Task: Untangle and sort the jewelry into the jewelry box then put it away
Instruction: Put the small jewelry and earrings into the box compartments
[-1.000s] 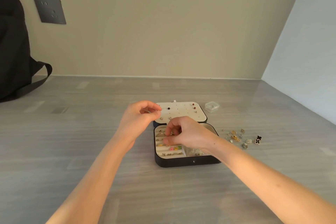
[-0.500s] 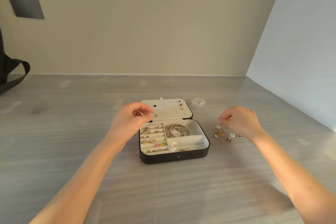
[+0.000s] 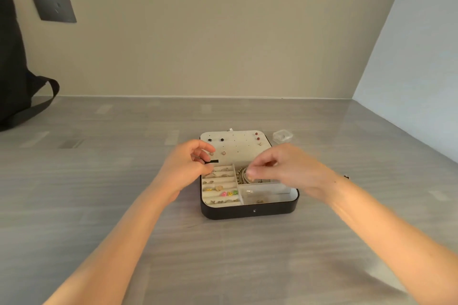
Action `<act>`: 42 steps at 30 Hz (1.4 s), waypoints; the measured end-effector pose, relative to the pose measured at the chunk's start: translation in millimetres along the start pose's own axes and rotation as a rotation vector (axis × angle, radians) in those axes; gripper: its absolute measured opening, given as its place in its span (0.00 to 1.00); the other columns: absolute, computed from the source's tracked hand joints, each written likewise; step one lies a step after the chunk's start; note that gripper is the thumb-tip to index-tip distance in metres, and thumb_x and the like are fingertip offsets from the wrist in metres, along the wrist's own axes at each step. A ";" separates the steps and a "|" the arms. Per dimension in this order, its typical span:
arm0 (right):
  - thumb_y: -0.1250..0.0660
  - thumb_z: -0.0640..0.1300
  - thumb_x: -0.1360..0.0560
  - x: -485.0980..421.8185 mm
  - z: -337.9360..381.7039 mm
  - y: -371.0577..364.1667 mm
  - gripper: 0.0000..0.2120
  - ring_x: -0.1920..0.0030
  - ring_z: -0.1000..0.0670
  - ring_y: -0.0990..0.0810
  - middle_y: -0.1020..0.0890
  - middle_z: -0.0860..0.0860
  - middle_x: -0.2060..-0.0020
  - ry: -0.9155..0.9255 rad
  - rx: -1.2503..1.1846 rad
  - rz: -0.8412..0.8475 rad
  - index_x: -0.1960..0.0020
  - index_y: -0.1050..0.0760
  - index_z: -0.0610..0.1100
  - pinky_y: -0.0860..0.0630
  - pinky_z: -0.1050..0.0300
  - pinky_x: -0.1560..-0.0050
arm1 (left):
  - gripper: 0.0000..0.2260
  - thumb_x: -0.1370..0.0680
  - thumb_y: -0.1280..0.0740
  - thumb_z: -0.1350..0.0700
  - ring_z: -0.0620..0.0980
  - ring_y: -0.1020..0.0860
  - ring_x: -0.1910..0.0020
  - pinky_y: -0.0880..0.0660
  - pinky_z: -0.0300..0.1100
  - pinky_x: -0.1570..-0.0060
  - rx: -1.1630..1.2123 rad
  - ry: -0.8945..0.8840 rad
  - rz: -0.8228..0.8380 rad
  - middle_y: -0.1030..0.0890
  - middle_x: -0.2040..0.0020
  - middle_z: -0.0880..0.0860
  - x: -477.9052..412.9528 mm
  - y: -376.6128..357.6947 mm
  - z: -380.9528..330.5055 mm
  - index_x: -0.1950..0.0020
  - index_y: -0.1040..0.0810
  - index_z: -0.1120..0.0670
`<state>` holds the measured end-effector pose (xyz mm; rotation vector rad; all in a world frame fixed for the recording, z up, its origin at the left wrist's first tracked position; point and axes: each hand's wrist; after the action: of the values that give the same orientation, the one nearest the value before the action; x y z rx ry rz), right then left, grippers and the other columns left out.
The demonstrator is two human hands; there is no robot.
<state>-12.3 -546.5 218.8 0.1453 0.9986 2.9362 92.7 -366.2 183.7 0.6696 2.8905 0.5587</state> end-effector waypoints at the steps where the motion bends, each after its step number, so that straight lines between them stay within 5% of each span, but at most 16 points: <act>1: 0.29 0.45 0.27 -4.7 4.4 -8.3 0.03 0.60 0.67 0.22 0.16 0.58 0.61 -0.012 0.007 0.061 0.56 0.17 0.48 0.29 0.75 0.57 | 0.15 0.30 0.31 0.70 0.45 0.27 0.63 0.28 0.37 0.59 0.017 0.003 0.001 0.24 0.58 0.51 -0.3 0.2 0.2 0.53 0.23 0.50; 11: 0.28 0.42 0.28 -34.7 15.1 -27.4 0.06 0.54 0.58 0.25 0.20 0.55 0.61 -0.150 0.032 0.119 0.53 0.18 0.43 0.31 0.67 0.56 | 0.16 0.30 0.31 0.70 0.46 0.27 0.62 0.28 0.38 0.59 0.004 -0.016 -0.009 0.23 0.58 0.50 -2.7 -0.3 2.9 0.52 0.24 0.49; 16: 0.27 0.43 0.30 -35.0 14.6 -29.5 0.09 0.42 0.51 0.24 0.18 0.48 0.48 -0.188 0.071 0.136 0.50 0.18 0.42 0.33 0.57 0.37 | 0.16 0.29 0.31 0.68 0.45 0.27 0.62 0.29 0.37 0.63 -0.013 -0.015 -0.005 0.23 0.56 0.50 -3.1 -0.4 3.1 0.51 0.24 0.48; 19: 0.27 0.43 0.30 -32.2 11.6 -32.0 0.06 0.48 0.53 0.22 0.18 0.51 0.55 -0.149 0.049 0.106 0.54 0.18 0.44 0.30 0.60 0.42 | 0.15 0.29 0.30 0.68 0.45 0.27 0.62 0.29 0.35 0.64 -0.013 -0.015 -0.004 0.23 0.56 0.50 -3.2 -0.6 3.0 0.51 0.24 0.49; 23: 0.26 0.44 0.31 -23.9 5.9 -40.4 0.05 0.67 0.59 0.29 0.26 0.57 0.69 -0.016 0.066 -0.007 0.58 0.22 0.46 0.34 0.68 0.66 | 0.13 0.29 0.30 0.68 0.46 0.27 0.60 0.29 0.36 0.62 -0.034 -0.010 -0.013 0.23 0.56 0.50 -4.5 -0.6 4.7 0.51 0.22 0.52; 27: 0.28 0.51 0.30 -16.1 -1.5 -46.3 0.06 0.62 0.58 0.26 0.21 0.56 0.63 0.144 0.240 -0.161 0.59 0.22 0.49 0.29 0.62 0.59 | 0.10 0.28 0.31 0.66 0.46 0.26 0.61 0.30 0.35 0.62 -0.097 -0.036 -0.033 0.23 0.57 0.50 -3.8 -2.4 3.7 0.54 0.21 0.51; 30: 0.32 0.48 0.26 -1.0 -10.4 -18.4 0.05 0.64 0.65 0.25 0.21 0.61 0.66 0.165 0.144 -0.261 0.57 0.18 0.49 0.31 0.71 0.61 | 0.09 0.27 0.31 0.64 0.44 0.27 0.62 0.31 0.34 0.60 -0.083 -0.074 -0.107 0.23 0.58 0.48 -0.6 4.5 -5.3 0.57 0.21 0.49; 32: 0.33 0.45 0.26 9.8 -32.6 19.6 0.07 0.67 0.61 0.24 0.21 0.57 0.69 0.075 0.158 -0.430 0.61 0.19 0.46 0.31 0.68 0.65 | 0.09 0.27 0.31 0.63 0.44 0.27 0.61 0.33 0.33 0.60 -0.054 -0.114 -0.151 0.23 0.59 0.47 2.1 10.2 -16.0 0.57 0.21 0.48; 34: 0.33 0.44 0.26 17.0 -63.8 57.6 0.10 0.61 0.48 0.21 0.17 0.47 0.64 -0.108 0.322 -0.560 0.62 0.20 0.40 0.27 0.56 0.58 | 0.07 0.27 0.31 0.61 0.43 0.27 0.61 0.33 0.34 0.60 -0.105 -0.174 -0.141 0.23 0.60 0.46 3.4 8.5 -30.9 0.57 0.20 0.48; 37: 0.33 0.47 0.26 19.7 -95.4 84.8 0.07 0.52 0.48 0.21 0.17 0.52 0.58 -0.288 0.479 -0.513 0.60 0.20 0.46 0.28 0.56 0.52 | 0.06 0.27 0.30 0.58 0.42 0.26 0.58 0.31 0.39 0.57 -0.331 -0.303 -0.063 0.22 0.59 0.43 0.3 -15.0 -57.7 0.58 0.20 0.46; 42: 0.33 0.44 0.29 12.2 -105.3 85.5 0.07 0.54 0.51 0.19 0.16 0.55 0.59 -0.263 0.470 -0.410 0.64 0.21 0.53 0.25 0.56 0.50 | 0.04 0.27 0.31 0.55 0.44 0.26 0.57 0.30 0.41 0.53 -0.596 -0.487 0.106 0.24 0.57 0.43 -13.4 -71.9 -92.0 0.59 0.22 0.45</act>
<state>-35.4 -677.4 188.8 0.2890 1.4471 2.2139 57.6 -462.1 241.8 0.7299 2.0958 1.0400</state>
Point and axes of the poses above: each hand's wrist, its own x-axis away from the middle knuckle, its own y-axis out of the back of the hand, z = x × y
